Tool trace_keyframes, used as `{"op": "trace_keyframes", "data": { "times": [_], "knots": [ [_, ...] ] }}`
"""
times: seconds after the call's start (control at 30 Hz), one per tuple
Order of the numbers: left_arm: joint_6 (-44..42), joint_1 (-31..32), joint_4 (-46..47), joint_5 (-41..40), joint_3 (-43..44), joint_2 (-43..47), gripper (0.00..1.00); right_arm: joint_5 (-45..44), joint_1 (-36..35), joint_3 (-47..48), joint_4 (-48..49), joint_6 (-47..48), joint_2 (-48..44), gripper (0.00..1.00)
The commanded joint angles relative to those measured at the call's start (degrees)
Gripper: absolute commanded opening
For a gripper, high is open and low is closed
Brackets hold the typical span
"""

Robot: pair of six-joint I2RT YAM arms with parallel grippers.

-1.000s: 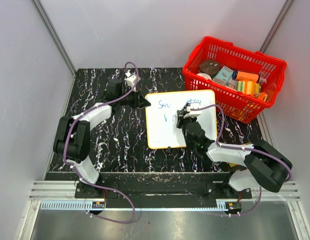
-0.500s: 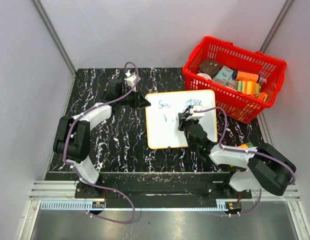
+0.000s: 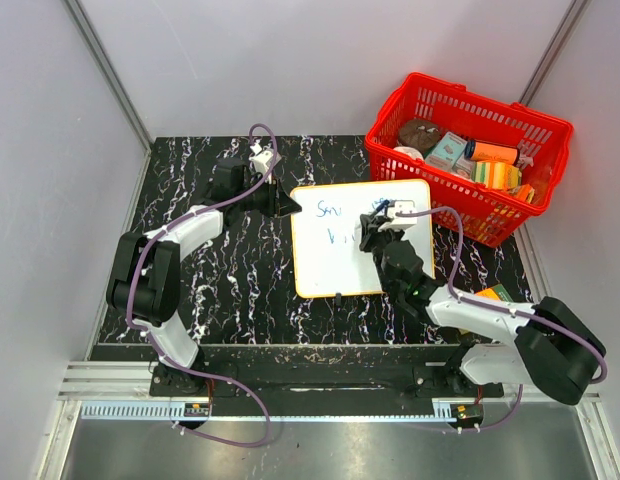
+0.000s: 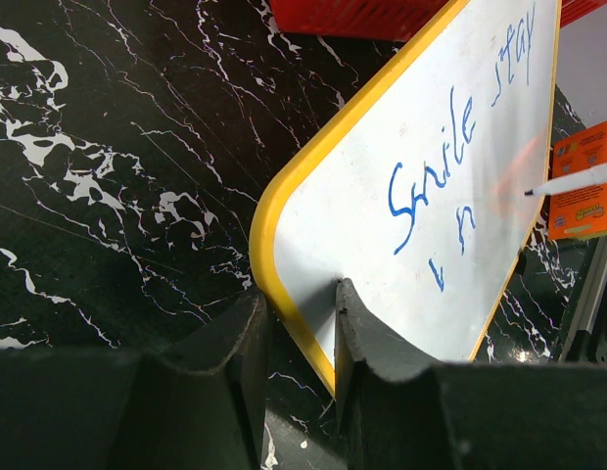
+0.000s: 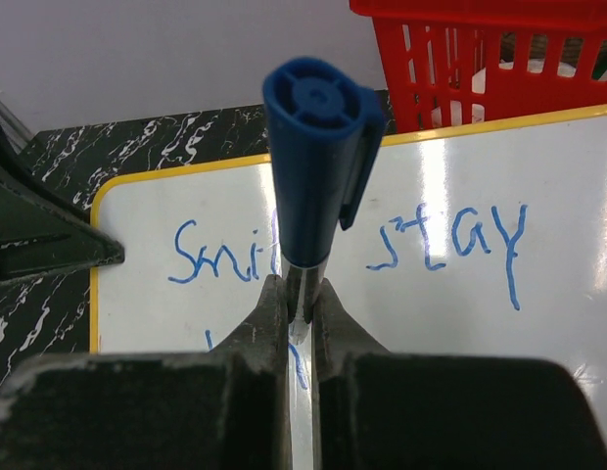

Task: Write a sentence on the whiteboard

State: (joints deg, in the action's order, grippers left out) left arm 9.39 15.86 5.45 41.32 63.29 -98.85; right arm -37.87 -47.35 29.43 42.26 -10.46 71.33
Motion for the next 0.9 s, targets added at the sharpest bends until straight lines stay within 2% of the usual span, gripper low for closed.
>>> {"op": "trace_keyframes", "data": {
  "times": [0.0,0.87],
  "knots": [
    [-10.71,3.39,-7.56,-9.42,-2.03,-3.46,0.00,0.25,2.17,4.05,-1.91,0.09,1.26,0.00],
    [-10.71,3.57,-7.65,-9.59,-1.94,-3.63,0.00,2.18,3.23,4.50,-3.06,-2.02,6.63,0.00]
  ]
}}
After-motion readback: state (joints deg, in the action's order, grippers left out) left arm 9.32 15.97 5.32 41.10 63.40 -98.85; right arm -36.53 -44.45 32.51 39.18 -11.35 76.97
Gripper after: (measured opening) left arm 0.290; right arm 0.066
